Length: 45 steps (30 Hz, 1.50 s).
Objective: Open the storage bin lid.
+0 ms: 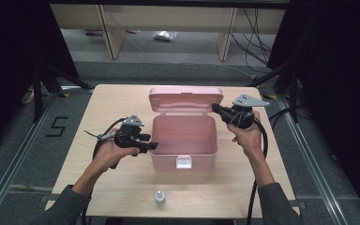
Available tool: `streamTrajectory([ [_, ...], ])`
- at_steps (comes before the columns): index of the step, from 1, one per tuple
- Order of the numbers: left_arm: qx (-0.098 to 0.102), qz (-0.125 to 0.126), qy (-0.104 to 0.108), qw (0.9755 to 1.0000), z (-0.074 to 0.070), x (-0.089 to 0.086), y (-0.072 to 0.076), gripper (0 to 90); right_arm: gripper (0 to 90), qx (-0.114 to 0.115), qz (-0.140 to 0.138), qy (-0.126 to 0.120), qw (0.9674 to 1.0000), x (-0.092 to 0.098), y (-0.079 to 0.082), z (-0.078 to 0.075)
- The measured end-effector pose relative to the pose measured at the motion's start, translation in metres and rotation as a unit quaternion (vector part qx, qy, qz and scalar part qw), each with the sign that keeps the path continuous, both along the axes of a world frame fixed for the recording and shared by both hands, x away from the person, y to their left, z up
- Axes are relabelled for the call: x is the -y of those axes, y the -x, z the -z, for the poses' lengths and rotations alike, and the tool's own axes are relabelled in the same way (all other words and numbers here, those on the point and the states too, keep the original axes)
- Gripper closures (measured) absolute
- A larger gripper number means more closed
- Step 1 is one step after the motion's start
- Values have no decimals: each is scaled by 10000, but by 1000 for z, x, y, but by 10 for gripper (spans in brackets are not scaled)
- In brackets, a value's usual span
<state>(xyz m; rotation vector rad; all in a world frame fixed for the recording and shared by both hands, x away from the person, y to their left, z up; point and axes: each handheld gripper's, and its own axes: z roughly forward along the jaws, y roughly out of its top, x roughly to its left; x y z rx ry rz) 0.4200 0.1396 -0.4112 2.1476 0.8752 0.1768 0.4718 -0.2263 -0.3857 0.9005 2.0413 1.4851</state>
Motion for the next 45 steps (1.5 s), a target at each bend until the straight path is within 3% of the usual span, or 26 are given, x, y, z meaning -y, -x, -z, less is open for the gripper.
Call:
streamTrajectory([
  [4, -1, 9, 16, 10000, 0, 0, 0, 519, 900, -56, 63, 5, 10000, 0, -8, 4],
  [5, -9, 19, 5, 10000, 0, -1, 1, 520, 900, 19, 41, 22, 10000, 1, -12, 6],
  [7, -40, 85, 12, 10000, 0, -1, 0, 520, 900, -111, 83, -65, 9999, 0, -15, 9],
  [12, -46, 67, 33, 10000, 0, -1, 1, 520, 900, -144, 93, -93, 9998, -1, -24, 14],
  [13, -20, 219, 86, 9997, 0, -1, -1, 520, 900, -163, 148, -112, 9997, -1, -25, 15],
  [14, -47, 74, 28, 10000, 0, -1, 1, 520, 900, -186, 132, -77, 9997, -1, -27, 15],
  [15, 34, 53, -20, 10000, 0, -2, 0, 520, 900, -182, 140, -65, 9997, -1, -28, 15],
  [16, -38, 82, 23, 10000, 0, -1, 1, 520, 900, -113, 109, -24, 9999, -1, -31, 16],
  [20, -32, 87, 25, 10000, 0, -1, 0, 520, 900, -236, 246, -101, 9994, -4, -33, 18],
  [21, 126, 201, 7, 9997, 0, -2, -2, 520, 900, -281, 265, -84, 9992, -4, -34, 18],
  [22, 124, 200, 5, 9997, 0, -2, -2, 520, 900, -209, 262, -81, 9994, -5, -36, 19],
  [25, 109, 203, 8, 9997, 0, -2, -3, 520, 900, -310, 293, -36, 9991, -6, -38, 19],
  [26, -53, 83, 40, 9999, 0, -1, 0, 520, 900, -309, 276, -7, 9991, -6, -39, 20],
  [27, 107, 203, 23, 9997, 0, -2, -3, 520, 900, -333, 266, -41, 9991, -7, -40, 20],
  [28, 105, 200, 22, 9997, 0, -2, -3, 519, 900, -352, 338, -12, 9988, -7, -40, 20],
  [29, -41, 81, 39, 10000, 0, -1, 0, 519, 900, -318, 279, 49, 9991, -7, -43, 21],
  [31, -19, 97, 46, 9999, 0, -1, -1, 518, 900, -287, 335, 13, 9990, -8, -44, 22],
  [39, 3, 41, 134, 9999, 0, 0, 0, 511, 894, -541, 431, 20, 9976, -12, -47, 28],
  [41, -26, 13, 154, 9999, 1, -1, 0, 511, 894, -424, 452, 74, 9980, -11, -50, 30],
  [42, -40, -1, 176, 9998, 1, -1, 0, 511, 894, -567, 396, 47, 9976, -11, -50, 31],
  [43, 106, 130, 150, 9997, 1, -2, -3, 510, 890, -598, 422, 73, 9973, -11, -50, 31],
  [44, -97, -48, 228, 9997, 1, -1, 1, 510, 887, -553, 464, 134, 9973, -11, -51, 32],
  [45, -84, -43, 239, 9997, 1, -1, 0, 509, 886, -652, 521, 125, 9964, -11, -51, 33],
])
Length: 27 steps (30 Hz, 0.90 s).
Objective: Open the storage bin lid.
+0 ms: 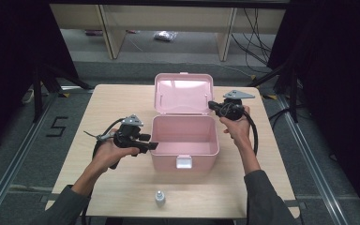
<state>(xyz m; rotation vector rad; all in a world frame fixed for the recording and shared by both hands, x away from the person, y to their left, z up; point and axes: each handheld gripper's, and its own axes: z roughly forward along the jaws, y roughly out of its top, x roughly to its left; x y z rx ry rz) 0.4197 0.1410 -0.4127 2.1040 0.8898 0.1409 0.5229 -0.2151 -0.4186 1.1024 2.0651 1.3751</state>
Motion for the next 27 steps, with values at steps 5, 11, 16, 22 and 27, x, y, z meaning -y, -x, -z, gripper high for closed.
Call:
streamTrajectory([
  [5, 33, -38, 18, 10000, 0, -1, 0, 513, 883, 14, -1, 25, 10000, 5, -4, 4],
  [11, -5, -16, 52, 10000, 0, -1, -1, 517, 876, 130, -56, 109, 9998, 8, 1, -4],
  [16, 36, -51, 25, 10000, 0, 0, 0, 516, 860, 157, -72, 260, 9995, 14, 11, -12],
  [22, 46, -69, 23, 10000, 0, 0, 0, 514, 841, 118, -85, 330, 9994, 21, 29, -20],
  [27, 46, -98, 7, 9999, 0, 1, 1, 514, 810, 74, -72, 375, 9992, 27, 47, -28],
])
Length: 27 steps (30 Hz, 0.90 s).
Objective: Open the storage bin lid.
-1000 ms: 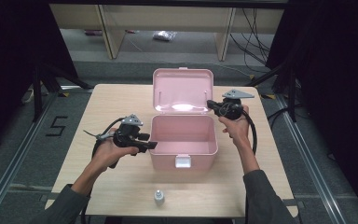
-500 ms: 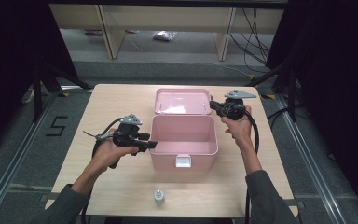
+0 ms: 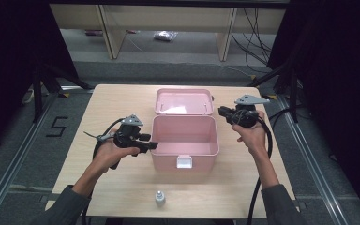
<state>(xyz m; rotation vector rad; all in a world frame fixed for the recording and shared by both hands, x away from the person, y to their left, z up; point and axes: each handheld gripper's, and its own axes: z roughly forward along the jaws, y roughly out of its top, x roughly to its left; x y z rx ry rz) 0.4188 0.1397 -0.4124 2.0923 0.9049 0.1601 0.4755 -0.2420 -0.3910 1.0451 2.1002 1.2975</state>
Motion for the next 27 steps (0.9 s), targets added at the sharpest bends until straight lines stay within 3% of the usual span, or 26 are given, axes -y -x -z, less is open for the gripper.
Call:
streamTrajectory([
  [3, -4, 2, -5, 10000, 0, 0, 0, 515, 775, -99, 9, 39, 9999, 3, 15, -7],
  [4, -3, 10, -7, 10000, 0, 0, 0, 515, 763, 4, -13, 123, 9999, 4, 20, -9],
  [9, -21, 85, -25, 10000, -1, -1, -1, 519, 727, 142, -94, 58, 9998, 8, 52, -14],
  [10, 4, 112, -35, 9999, -1, -1, -1, 519, 722, 28, -42, -37, 10000, 8, 59, -14],
  [11, 127, 177, 1, 9998, 0, -1, -3, 519, 720, 69, -99, -42, 9999, 10, 63, -13],
  [12, -13, 79, 6, 10000, -1, -1, -1, 519, 711, 36, -100, 10, 9999, 11, 67, -13],
  [13, 121, 171, 11, 9998, 0, -1, -4, 520, 709, -17, -129, 37, 9999, 12, 71, -13],
  [18, 129, 154, 8, 9998, 0, -2, -3, 520, 689, 0, -39, 79, 10000, 17, 87, -7],
  [20, 123, 155, 7, 9998, 0, -2, -4, 520, 679, -147, -58, 57, 9999, 20, 93, -5],
  [27, 129, 154, 6, 9998, 0, -2, -3, 521, 643, -232, 103, 156, 9996, 28, 114, 7],
])
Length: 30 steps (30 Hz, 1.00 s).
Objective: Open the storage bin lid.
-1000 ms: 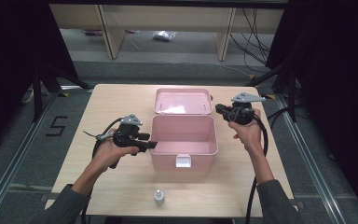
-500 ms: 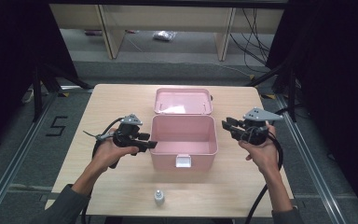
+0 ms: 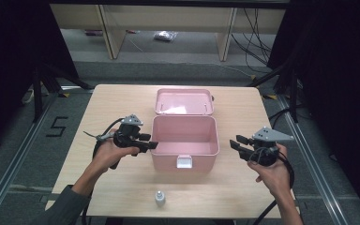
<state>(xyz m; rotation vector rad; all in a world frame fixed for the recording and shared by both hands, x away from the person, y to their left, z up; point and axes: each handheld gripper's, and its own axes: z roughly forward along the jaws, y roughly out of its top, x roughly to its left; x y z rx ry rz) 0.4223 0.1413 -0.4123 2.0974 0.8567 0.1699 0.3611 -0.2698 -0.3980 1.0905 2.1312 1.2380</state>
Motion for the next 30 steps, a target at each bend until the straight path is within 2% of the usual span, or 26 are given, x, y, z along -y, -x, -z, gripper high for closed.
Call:
streamTrajectory([
  [1, 2, 1, -1, 10000, 0, 0, 0, 521, 634, -120, 6, 45, 9999, 0, 4, 2],
  [2, 2, 1, 0, 10000, 0, 0, 0, 521, 630, -88, -8, 112, 9999, 1, 6, 5],
  [3, 0, 1, 1, 10000, 0, 0, 0, 521, 627, -186, -11, 70, 9998, 0, 9, 8],
  [4, -136, -114, 3, 9998, -1, 0, 2, 521, 626, -142, 0, 136, 9998, 0, 11, 10],
  [5, -145, -124, 1, 9998, -1, 1, 3, 520, 618, -182, 9, 183, 9997, 0, 13, 11],
  [6, -142, -122, -4, 9998, -1, 1, 3, 521, 611, -304, 26, 135, 9994, -1, 17, 12],
  [14, -149, -79, -10, 9999, -1, 1, 3, 518, 568, -614, 103, 308, 9976, -4, 42, 27],
  [15, -140, -35, -52, 9999, -1, 0, 2, 518, 567, -690, 92, 328, 9970, -6, 46, 30],
  [17, -124, -129, -22, 9998, -1, 1, 3, 518, 566, -702, -27, 449, 9965, -9, 48, 36],
  [18, -127, -87, -83, 9998, -1, 1, 3, 518, 564, -846, -14, 450, 9954, -12, 51, 39],
  [19, -112, -55, -105, 9999, -1, 0, 3, 518, 563, -743, -97, 528, 9958, -14, 51, 42],
  [21, -126, -102, -56, 9999, -1, 1, 3, 518, 556, -845, -179, 559, 9947, -19, 53, 45],
  [22, -113, -59, -108, 9999, -1, 0, 3, 518, 548, -790, -251, 612, 9947, -20, 52, 46],
  [23, -112, -55, -106, 9999, -1, 0, 3, 518, 541, -911, -287, 623, 9935, -22, 53, 46],
  [24, -133, -133, -11, 9998, -1, 1, 3, 518, 539, -783, -343, 683, 9940, -23, 52, 47],
  [25, -137, -124, -23, 9998, -1, 1, 3, 518, 536, -908, -323, 638, 9933, -26, 54, 46],
  [26, -132, -125, -23, 9998, -1, 1, 3, 518, 532, -782, -440, 720, 9934, -26, 53, 47],
  [27, -114, -52, -111, 9999, -1, 0, 3, 518, 526, -806, -486, 735, 9928, -27, 53, 47],
  [28, -113, -54, -107, 9999, -1, 0, 3, 518, 525, -909, -448, 686, 9925, -29, 54, 47],
  [30, -97, -59, -131, 9998, -1, 0, 3, 517, 517, -873, -552, 695, 9922, -31, 54, 48],
])
